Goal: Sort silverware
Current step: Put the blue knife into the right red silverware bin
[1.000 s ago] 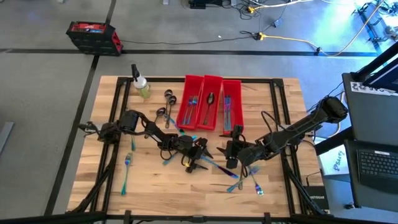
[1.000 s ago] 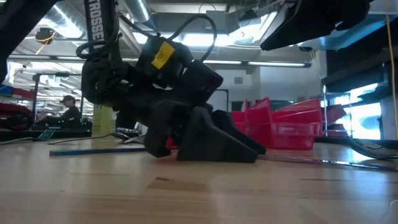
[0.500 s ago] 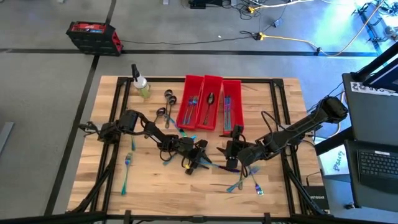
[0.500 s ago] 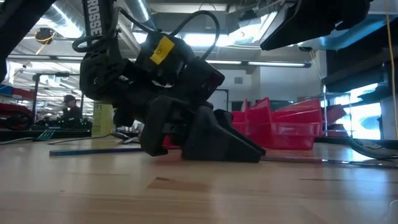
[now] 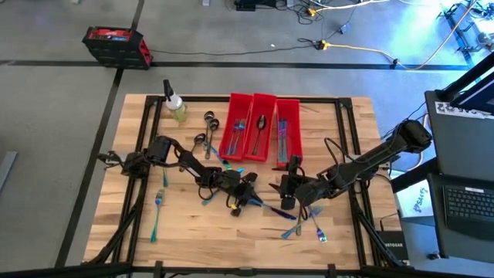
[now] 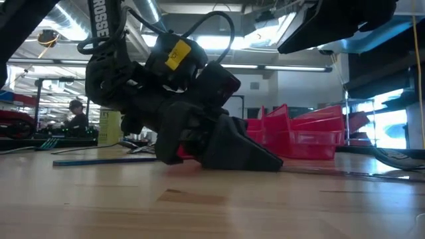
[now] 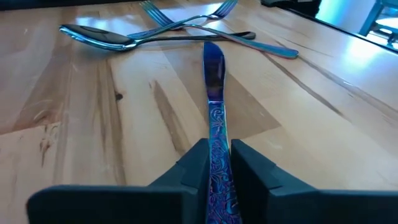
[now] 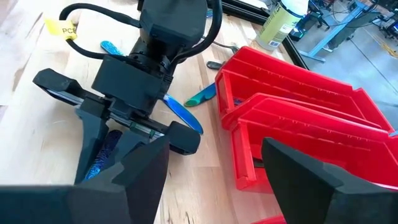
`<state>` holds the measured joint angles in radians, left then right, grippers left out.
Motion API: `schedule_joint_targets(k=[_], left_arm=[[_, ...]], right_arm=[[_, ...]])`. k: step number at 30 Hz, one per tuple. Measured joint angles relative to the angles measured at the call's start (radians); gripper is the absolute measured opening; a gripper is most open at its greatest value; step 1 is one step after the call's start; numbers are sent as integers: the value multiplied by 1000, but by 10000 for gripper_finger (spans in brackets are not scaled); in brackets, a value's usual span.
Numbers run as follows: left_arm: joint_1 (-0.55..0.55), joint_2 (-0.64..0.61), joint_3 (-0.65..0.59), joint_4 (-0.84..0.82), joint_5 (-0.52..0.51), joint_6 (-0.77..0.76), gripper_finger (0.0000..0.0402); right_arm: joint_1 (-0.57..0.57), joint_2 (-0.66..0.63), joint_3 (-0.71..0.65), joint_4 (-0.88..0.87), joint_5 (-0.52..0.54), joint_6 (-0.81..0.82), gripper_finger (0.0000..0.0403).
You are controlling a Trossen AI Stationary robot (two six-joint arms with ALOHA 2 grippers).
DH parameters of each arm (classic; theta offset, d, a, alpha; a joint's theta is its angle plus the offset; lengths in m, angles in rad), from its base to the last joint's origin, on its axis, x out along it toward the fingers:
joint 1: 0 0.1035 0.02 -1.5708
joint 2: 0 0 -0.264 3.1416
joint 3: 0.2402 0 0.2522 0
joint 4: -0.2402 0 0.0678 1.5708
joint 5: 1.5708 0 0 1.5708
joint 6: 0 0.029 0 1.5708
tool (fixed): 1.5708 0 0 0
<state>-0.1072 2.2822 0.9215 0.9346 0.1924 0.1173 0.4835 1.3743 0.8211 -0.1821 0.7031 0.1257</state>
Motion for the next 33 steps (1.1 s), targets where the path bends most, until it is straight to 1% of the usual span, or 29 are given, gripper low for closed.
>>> schedule_joint_targets(k=[4,9,13,20,23,27,29,31,33], left_arm=[[3,0,0,10,-14,-33,39],[2,-5,-5,71,-11,-79,34],[-1,-44,-6,51,-16,-84,34],[11,-120,-5,55,-17,-98,35],[9,-130,-5,43,-8,-90,35],[7,-130,-5,35,-5,-88,36],[7,-130,-5,35,-4,-91,37],[3,-130,-5,39,-2,-92,37],[-1,-134,-4,39,0,-90,36]], right_arm=[[0,0,6,-3,-24,-1,241],[0,0,56,-26,-61,0,241],[0,0,141,-116,-61,24,241],[0,0,266,-355,-68,121,241],[0,0,292,-433,-68,159,241],[0,0,301,-469,-68,177,241],[0,-1,301,-501,-69,225,241],[-2,-7,301,-564,-71,315,241],[-15,-12,299,-632,-105,408,237]])
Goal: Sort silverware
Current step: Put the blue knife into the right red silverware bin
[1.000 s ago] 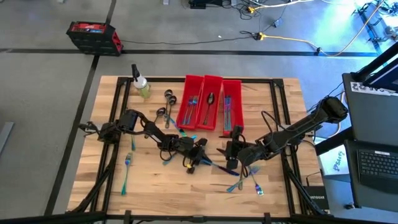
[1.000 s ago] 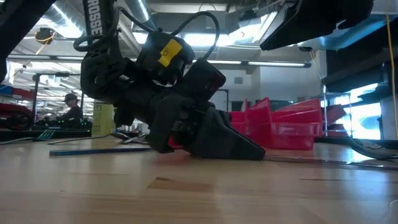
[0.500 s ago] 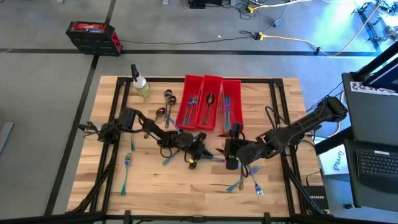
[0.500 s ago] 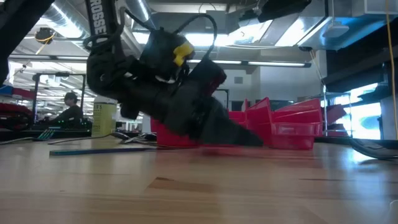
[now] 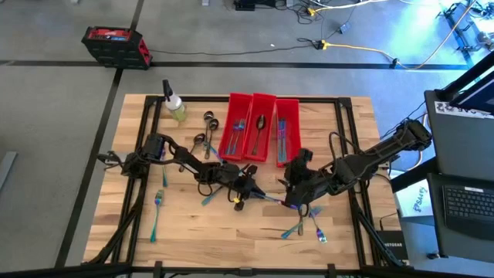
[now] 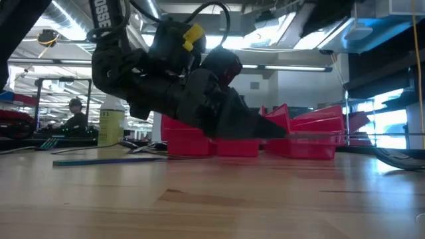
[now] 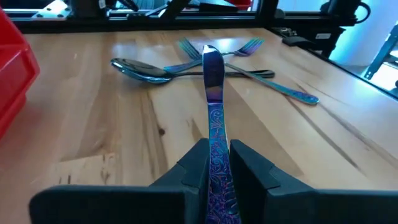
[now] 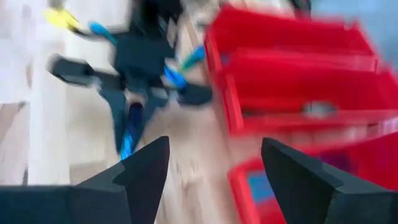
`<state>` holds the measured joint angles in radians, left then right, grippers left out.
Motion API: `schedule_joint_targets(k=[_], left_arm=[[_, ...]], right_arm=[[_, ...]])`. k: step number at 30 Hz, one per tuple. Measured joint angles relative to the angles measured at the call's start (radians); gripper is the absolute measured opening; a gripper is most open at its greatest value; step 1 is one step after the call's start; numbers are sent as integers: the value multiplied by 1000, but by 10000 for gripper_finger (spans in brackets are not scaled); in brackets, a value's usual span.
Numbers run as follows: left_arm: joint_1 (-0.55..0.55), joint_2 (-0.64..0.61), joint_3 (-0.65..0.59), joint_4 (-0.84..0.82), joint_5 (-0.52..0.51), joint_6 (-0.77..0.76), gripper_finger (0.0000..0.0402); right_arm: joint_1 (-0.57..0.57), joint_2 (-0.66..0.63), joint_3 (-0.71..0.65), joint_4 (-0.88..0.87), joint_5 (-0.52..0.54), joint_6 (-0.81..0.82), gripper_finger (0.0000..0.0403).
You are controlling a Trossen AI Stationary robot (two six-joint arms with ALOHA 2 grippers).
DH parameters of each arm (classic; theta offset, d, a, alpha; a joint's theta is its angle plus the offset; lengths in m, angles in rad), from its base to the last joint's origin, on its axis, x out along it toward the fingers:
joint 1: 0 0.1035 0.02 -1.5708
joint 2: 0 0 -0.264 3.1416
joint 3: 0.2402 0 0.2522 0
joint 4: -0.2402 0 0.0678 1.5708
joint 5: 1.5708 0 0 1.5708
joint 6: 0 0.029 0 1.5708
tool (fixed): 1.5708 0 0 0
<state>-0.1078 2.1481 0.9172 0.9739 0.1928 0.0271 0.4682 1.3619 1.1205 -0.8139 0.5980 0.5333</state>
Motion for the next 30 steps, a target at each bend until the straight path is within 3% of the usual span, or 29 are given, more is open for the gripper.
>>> schedule_joint_targets(k=[4,9,13,16,21,30], left_arm=[[-4,-14,0,-2,4,29,33],[-11,-59,1,-9,3,135,33],[-22,-96,2,-61,-16,283,33],[-36,-130,3,-124,-80,402,33],[-59,-143,2,-174,-198,584,33],[-98,-147,3,-177,-264,744,33]], right_arm=[[-37,-8,-51,9,-140,77,227],[-134,-9,-149,155,-396,92,217],[-213,-12,-208,307,-529,67,206],[-262,-12,-223,431,-618,42,201],[-333,8,-233,545,-864,126,200],[-380,15,-233,468,-913,119,212]])
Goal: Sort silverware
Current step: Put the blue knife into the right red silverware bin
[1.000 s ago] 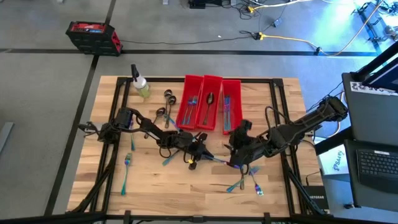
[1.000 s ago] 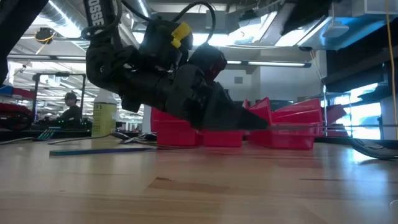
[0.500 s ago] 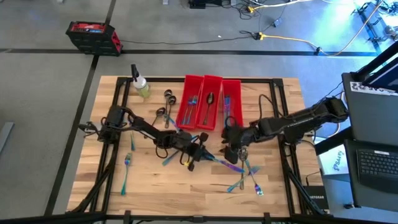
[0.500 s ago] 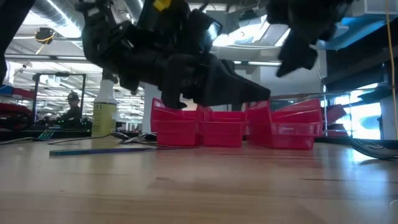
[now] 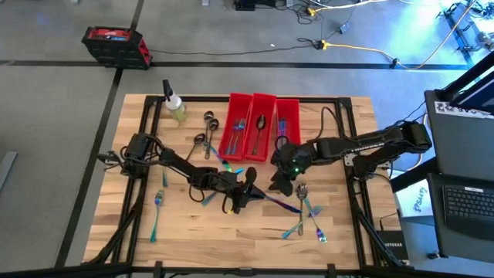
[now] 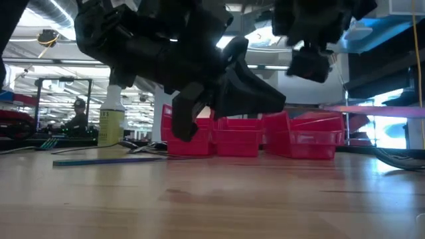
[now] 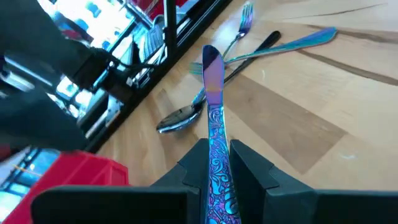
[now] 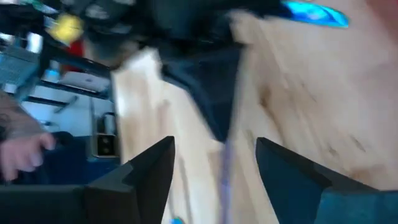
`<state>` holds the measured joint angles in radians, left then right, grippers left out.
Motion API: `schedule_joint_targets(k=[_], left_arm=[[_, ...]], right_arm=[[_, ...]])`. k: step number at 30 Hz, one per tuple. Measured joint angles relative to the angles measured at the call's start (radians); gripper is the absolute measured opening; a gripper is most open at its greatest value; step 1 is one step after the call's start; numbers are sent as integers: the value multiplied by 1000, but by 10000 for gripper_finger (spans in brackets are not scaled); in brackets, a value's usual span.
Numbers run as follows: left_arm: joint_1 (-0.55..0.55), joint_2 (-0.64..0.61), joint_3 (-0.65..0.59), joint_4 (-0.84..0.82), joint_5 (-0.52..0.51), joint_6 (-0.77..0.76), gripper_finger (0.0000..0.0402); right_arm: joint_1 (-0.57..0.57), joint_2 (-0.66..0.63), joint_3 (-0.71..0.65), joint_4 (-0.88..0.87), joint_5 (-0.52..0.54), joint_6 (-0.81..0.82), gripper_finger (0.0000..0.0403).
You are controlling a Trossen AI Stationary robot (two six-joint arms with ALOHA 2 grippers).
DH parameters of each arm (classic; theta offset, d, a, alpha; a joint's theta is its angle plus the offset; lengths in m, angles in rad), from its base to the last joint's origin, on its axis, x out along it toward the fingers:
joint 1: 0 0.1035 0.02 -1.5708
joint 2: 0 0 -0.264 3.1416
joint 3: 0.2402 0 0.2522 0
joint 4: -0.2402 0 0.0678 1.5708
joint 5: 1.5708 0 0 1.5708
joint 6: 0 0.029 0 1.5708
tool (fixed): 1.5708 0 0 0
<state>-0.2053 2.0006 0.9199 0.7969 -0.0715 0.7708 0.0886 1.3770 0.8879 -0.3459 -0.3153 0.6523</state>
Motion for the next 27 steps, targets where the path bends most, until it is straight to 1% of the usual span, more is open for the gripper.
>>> schedule_joint_targets(k=[3,6,8,11,21,27], left_arm=[[-4,0,0,20,-11,9,33],[-4,-2,3,32,-36,32,33],[-3,-3,10,26,-43,45,33],[-2,-3,25,27,-44,52,33],[-3,-5,71,26,-44,79,33],[-3,-5,72,25,-44,98,33]], right_arm=[[1,21,-1,-71,-20,-32,217],[4,37,-1,-49,-79,-48,222],[3,48,-1,-16,-96,-51,225],[2,60,0,14,-96,-55,228],[2,85,0,30,-79,-76,228],[2,85,0,-47,-69,-56,228]])
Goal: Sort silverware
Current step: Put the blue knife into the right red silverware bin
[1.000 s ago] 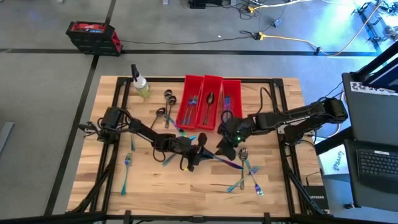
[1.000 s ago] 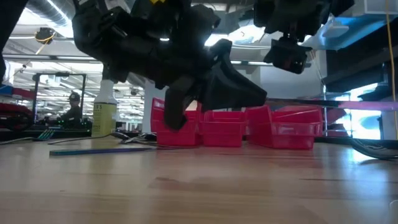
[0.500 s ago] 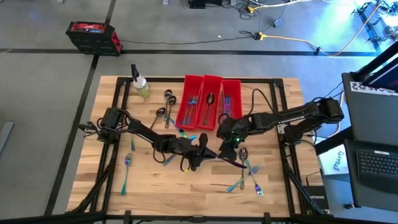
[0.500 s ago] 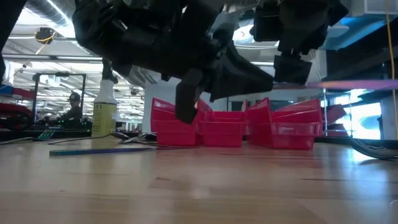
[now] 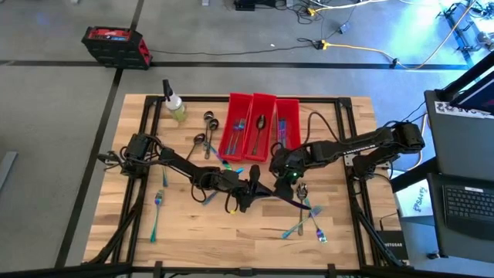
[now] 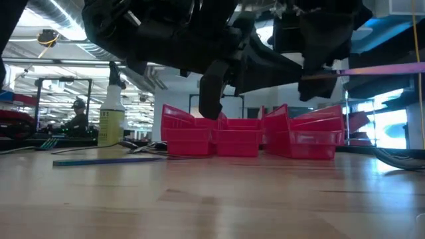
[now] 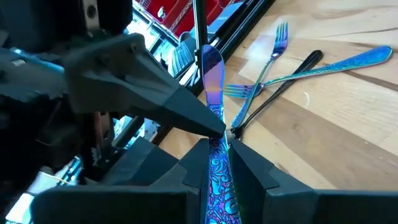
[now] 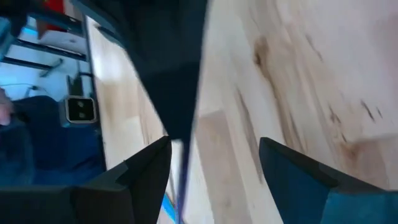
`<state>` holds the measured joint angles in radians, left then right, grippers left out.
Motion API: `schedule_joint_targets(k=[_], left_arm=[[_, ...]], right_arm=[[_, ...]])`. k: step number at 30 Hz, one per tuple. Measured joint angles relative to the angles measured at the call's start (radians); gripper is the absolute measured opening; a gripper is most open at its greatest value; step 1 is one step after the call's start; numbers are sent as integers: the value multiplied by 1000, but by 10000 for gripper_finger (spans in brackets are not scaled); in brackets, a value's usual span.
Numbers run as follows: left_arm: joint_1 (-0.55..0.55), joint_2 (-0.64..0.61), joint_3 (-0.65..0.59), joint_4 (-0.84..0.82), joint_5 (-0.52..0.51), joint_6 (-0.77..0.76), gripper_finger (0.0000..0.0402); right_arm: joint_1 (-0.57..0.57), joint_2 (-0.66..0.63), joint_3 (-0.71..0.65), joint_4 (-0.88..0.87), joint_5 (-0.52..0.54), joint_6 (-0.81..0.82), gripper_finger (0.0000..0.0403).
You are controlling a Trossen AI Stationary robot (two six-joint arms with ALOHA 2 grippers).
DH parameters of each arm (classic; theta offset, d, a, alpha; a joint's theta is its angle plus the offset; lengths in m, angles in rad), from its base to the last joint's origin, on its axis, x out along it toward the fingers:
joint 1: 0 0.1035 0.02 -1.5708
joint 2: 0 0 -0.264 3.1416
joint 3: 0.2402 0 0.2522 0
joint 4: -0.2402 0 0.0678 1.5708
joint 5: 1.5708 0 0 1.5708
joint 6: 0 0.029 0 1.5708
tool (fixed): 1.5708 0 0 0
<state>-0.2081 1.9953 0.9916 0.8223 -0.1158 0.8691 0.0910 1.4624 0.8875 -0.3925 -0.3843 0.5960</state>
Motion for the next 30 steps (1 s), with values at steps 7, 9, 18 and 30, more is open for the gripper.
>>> schedule_joint_targets(k=[7,9,18,30], left_arm=[[0,0,0,3,0,13,33],[1,0,3,6,0,26,33],[20,0,45,5,3,32,33],[22,0,50,-70,15,48,33]], right_arm=[[0,0,0,-12,-41,26,226],[1,0,0,-13,-45,28,224],[1,0,0,-15,-47,29,220],[0,0,1,-57,-54,4,173]])
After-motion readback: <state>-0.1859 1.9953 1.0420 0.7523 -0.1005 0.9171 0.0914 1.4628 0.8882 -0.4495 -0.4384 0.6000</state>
